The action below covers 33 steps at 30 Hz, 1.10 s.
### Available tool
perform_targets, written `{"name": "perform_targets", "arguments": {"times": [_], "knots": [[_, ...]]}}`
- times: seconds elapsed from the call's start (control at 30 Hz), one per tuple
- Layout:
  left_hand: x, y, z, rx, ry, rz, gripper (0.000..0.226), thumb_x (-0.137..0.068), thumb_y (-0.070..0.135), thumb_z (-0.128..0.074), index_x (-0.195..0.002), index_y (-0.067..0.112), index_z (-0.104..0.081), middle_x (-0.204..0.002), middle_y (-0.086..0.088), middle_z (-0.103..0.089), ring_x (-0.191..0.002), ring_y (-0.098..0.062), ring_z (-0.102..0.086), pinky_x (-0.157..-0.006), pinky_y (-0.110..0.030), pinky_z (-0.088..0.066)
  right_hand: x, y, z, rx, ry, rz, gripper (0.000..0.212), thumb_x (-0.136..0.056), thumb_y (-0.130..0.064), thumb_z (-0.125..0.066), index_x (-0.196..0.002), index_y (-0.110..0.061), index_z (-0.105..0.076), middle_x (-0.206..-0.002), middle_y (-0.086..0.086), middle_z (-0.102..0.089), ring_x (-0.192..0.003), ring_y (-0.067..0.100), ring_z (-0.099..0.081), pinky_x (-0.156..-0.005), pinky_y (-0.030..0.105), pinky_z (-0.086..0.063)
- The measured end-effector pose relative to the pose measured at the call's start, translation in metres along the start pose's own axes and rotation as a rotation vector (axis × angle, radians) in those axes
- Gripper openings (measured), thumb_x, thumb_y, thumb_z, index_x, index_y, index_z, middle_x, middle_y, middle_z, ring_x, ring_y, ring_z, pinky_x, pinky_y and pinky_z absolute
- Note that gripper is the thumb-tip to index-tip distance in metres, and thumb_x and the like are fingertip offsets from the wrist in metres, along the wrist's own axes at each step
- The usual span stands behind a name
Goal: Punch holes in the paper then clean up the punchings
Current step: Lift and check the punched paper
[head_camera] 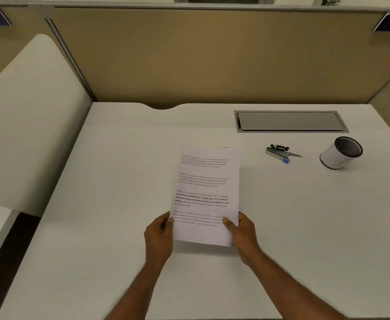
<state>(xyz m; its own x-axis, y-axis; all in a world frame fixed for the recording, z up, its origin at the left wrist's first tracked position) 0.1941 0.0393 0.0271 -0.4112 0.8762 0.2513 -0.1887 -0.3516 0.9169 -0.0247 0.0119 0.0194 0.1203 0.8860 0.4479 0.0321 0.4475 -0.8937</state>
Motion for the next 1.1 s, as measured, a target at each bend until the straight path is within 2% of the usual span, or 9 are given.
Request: {"name": "perform_targets", "arguments": {"times": [0.1,0.2,0.33,0.43,0.73,0.8,0.87,1.0,1.1], "knots": [[0.0,-0.014,0.021,-0.004,0.033,0.023,0.028,-0.097,0.008,-0.055,-0.121,0.013,-0.068,-0.104,0.009,-0.071,-0.093,-0.002,-0.066,-0.086,-0.022,-0.053,0.006,0.007,-0.024,0.03,-0.015,0.001,0.024,-0.09,-0.006,-0.063,-0.107,-0.022,-0.066,-0.106,-0.004,-0.073,-0.098,0.015,-0.069,-0.093,0.037,-0.054],[-0.004,-0.028,0.042,0.007,0.087,0.071,0.032,-0.096,0.007,-0.057,-0.125,0.016,-0.064,-0.094,0.0,-0.073,-0.086,-0.007,-0.066,-0.077,-0.014,-0.047,0.009,0.012,-0.048,0.063,-0.03,-0.001,0.023,-0.09,-0.006,-0.063,-0.103,-0.024,-0.066,-0.104,-0.005,-0.072,-0.097,0.014,-0.068,-0.092,0.036,-0.053],[-0.011,-0.046,0.073,0.007,0.114,0.118,0.033,-0.096,0.009,-0.057,-0.127,0.018,-0.064,-0.094,-0.001,-0.074,-0.087,-0.014,-0.067,-0.084,-0.028,-0.052,0.011,0.017,-0.083,0.101,-0.079,0.01,0.023,-0.09,-0.007,-0.063,-0.1,-0.027,-0.065,-0.102,-0.008,-0.071,-0.096,0.011,-0.068,-0.089,0.031,-0.053],[-0.016,-0.055,0.095,-0.005,0.143,0.132,0.034,-0.096,0.008,-0.057,-0.128,0.016,-0.064,-0.096,-0.004,-0.073,-0.086,-0.013,-0.066,-0.079,-0.021,-0.049,0.012,0.023,-0.108,0.133,-0.109,0.008,0.021,-0.09,-0.008,-0.062,-0.101,-0.027,-0.064,-0.102,-0.009,-0.07,-0.096,0.011,-0.067,-0.089,0.031,-0.052],[-0.04,-0.074,0.152,-0.055,0.188,0.166,0.034,-0.097,0.007,-0.056,-0.131,0.009,-0.061,-0.107,-0.01,-0.072,-0.092,-0.019,-0.064,-0.09,-0.03,-0.051,0.01,0.035,-0.178,0.233,-0.16,-0.039,0.024,-0.091,-0.011,-0.061,-0.114,-0.016,-0.063,-0.111,-0.001,-0.069,-0.101,0.016,-0.066,-0.094,0.034,-0.052],[-0.044,-0.077,0.161,-0.06,0.192,0.172,0.034,-0.097,0.007,-0.056,-0.131,0.009,-0.061,-0.109,-0.011,-0.072,-0.092,-0.019,-0.064,-0.09,-0.028,-0.051,0.007,0.037,-0.191,0.26,-0.157,-0.05,0.025,-0.09,-0.01,-0.062,-0.114,-0.014,-0.063,-0.112,0.002,-0.069,-0.102,0.019,-0.065,-0.094,0.036,-0.052],[-0.046,-0.081,0.169,-0.061,0.198,0.175,0.035,-0.097,0.007,-0.056,-0.131,0.008,-0.06,-0.109,-0.012,-0.071,-0.091,-0.019,-0.063,-0.087,-0.024,-0.05,0.005,0.038,-0.2,0.286,-0.145,-0.063,0.026,-0.089,-0.012,-0.064,-0.114,-0.013,-0.062,-0.113,0.003,-0.069,-0.1,0.02,-0.065,-0.09,0.034,-0.052],[-0.054,-0.089,0.181,-0.095,0.195,0.196,0.035,-0.097,0.008,-0.056,-0.131,0.009,-0.06,-0.106,-0.013,-0.072,-0.089,-0.018,-0.063,-0.091,-0.032,-0.053,0.004,0.038,-0.208,0.346,-0.109,-0.073,0.036,-0.086,-0.016,-0.067,-0.12,-0.013,-0.055,-0.112,0.001,-0.066,-0.096,0.017,-0.063,-0.084,0.028,-0.049],[-0.057,-0.092,0.184,-0.127,0.189,0.198,0.035,-0.097,0.009,-0.056,-0.132,0.009,-0.059,-0.106,-0.014,-0.072,-0.089,-0.02,-0.063,-0.089,-0.031,-0.052,0.007,0.036,-0.207,0.437,-0.114,-0.031,0.042,-0.088,-0.015,-0.065,-0.127,-0.013,-0.052,-0.113,0.002,-0.065,-0.095,0.015,-0.06,-0.083,0.025,-0.046]]}}
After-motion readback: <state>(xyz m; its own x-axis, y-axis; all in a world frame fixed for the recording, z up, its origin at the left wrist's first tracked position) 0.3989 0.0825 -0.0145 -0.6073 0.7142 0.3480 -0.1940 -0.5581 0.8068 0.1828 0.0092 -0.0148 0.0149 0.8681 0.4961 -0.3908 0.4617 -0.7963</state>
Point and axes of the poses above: each hand's wrist, its own x-axis away from the middle knuckle, its own z-axis out of the back of the hand, y = z × x, the point moved 1 cm from there along -x, towards the middle knuckle
